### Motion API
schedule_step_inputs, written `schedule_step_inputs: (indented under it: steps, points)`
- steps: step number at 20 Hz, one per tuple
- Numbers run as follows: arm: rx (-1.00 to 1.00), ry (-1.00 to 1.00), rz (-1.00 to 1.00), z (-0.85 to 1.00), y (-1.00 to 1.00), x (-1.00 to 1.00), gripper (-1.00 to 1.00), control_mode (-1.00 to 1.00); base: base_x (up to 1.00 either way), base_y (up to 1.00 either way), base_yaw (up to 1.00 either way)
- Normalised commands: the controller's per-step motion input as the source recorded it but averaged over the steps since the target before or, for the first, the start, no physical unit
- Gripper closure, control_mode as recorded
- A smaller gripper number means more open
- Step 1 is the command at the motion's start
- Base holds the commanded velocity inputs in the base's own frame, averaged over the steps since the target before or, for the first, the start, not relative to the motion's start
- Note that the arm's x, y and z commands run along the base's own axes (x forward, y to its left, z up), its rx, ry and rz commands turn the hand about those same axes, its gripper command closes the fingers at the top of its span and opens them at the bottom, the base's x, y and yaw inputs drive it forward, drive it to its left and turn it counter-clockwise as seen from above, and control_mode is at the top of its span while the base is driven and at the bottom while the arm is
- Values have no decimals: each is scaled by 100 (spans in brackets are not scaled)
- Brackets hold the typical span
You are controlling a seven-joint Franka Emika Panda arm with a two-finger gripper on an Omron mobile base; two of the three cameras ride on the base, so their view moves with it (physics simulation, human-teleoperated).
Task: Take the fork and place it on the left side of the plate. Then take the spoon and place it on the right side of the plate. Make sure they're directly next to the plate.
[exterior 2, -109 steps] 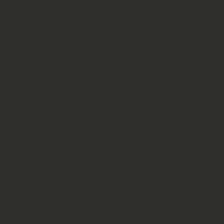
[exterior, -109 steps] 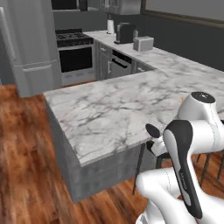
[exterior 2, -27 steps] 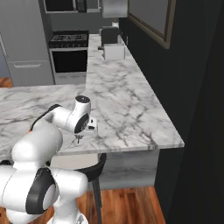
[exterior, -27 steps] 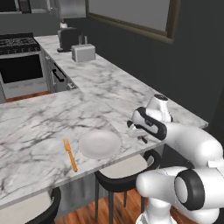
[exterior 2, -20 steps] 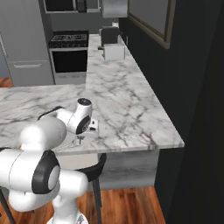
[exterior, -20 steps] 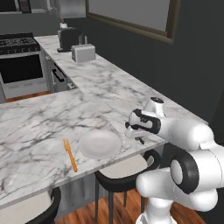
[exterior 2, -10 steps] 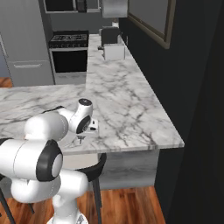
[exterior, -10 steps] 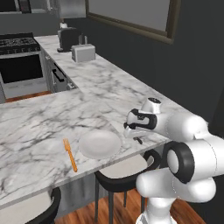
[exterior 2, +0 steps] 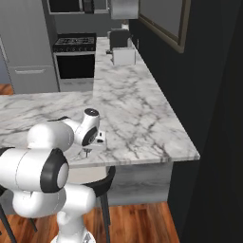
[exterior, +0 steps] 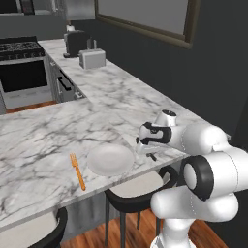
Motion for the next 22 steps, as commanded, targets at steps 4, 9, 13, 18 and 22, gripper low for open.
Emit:
schedule_step_inputs:
  steps: [4, 9, 13, 18, 22]
  points:
    - [0, 0, 0, -9, 0, 0, 100, -100, 0, 0, 0]
    - [0, 0, 0, -11, 4, 0, 100, -100, 0, 0, 0]
    - [0, 0, 0, -9, 6, 0, 100, -100, 0, 0, 0]
    - [0, 0, 0, -7, 3, 0, 100, -100, 0, 0, 0]
    - [0, 1, 0, -5, 0, 3, 100, -100, 0, 0, 0]
